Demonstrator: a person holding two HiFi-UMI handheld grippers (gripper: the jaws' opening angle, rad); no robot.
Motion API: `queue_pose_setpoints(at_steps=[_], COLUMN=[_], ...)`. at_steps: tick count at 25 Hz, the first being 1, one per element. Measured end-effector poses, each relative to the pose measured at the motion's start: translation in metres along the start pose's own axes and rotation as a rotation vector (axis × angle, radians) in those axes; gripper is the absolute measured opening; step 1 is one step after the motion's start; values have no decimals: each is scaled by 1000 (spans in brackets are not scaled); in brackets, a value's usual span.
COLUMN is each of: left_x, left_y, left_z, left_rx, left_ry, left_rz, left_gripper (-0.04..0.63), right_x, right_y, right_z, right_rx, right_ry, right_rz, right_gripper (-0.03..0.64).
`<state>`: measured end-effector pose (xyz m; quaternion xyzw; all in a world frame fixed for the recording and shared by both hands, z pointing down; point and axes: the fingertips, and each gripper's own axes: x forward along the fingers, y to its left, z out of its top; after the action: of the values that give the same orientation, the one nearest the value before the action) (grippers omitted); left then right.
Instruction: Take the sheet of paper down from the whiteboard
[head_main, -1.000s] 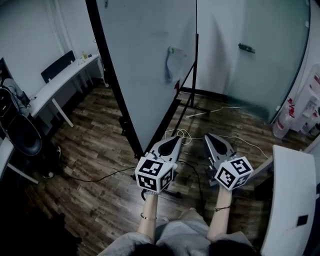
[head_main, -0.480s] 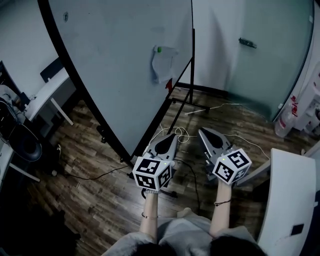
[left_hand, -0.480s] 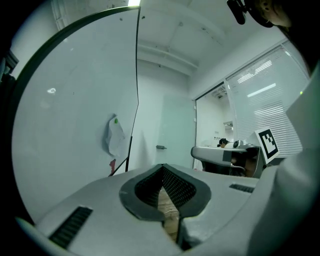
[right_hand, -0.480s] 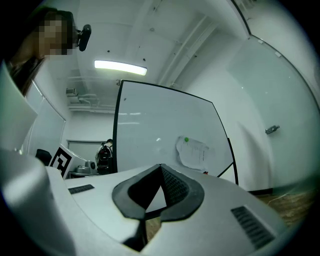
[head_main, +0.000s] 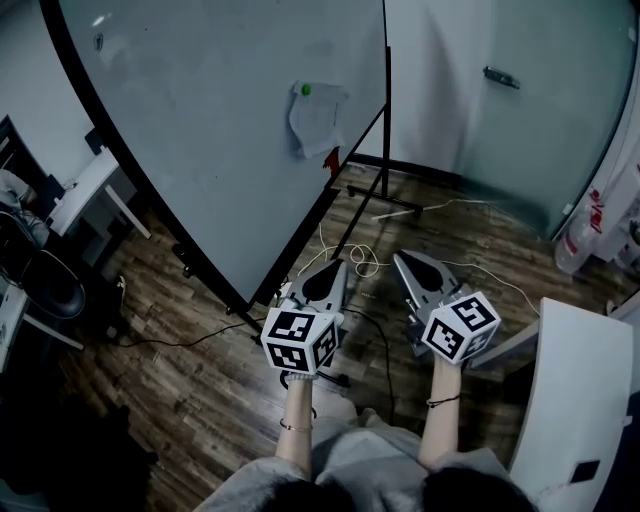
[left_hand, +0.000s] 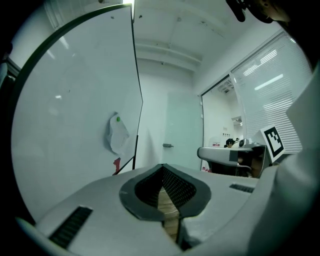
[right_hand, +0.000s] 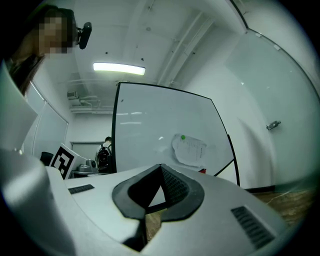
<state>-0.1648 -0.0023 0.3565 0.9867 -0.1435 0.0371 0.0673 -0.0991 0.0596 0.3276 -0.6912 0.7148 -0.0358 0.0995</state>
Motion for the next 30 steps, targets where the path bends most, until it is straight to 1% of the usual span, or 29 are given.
queue_pose_setpoints(at_steps=[4, 7, 11, 14, 17, 20, 25, 30], left_x=[-2, -3, 9, 21, 34, 46, 70, 98], left_y=[13, 16, 21, 25, 23, 24, 36, 64], left_z=[2, 0, 0, -9, -12, -13, -12, 7], left_rx=[9, 15, 2, 1, 1, 8, -1, -21], left_ry=[-7, 0, 0, 28, 35, 31, 14, -27], left_rz=[50, 71, 77, 83, 69, 56, 63, 93], left_gripper=[5, 5, 5, 5, 5, 5, 5, 5], right_x=[1, -6, -8, -7, -4, 7, 38, 74], right_y=[-5, -12, -30, -42, -54, -64, -73, -86], right_z=[-2, -4, -3, -7, -8, -11, -10, -10], right_rx=[11, 18, 31, 40, 47, 44, 9, -7], right_ry=[-3, -9, -15, -7, -9, -4, 10, 38], right_rz=[11, 1, -14, -21, -34, -39, -1, 42], right_gripper=[0, 0, 0, 0, 0, 0, 0, 0])
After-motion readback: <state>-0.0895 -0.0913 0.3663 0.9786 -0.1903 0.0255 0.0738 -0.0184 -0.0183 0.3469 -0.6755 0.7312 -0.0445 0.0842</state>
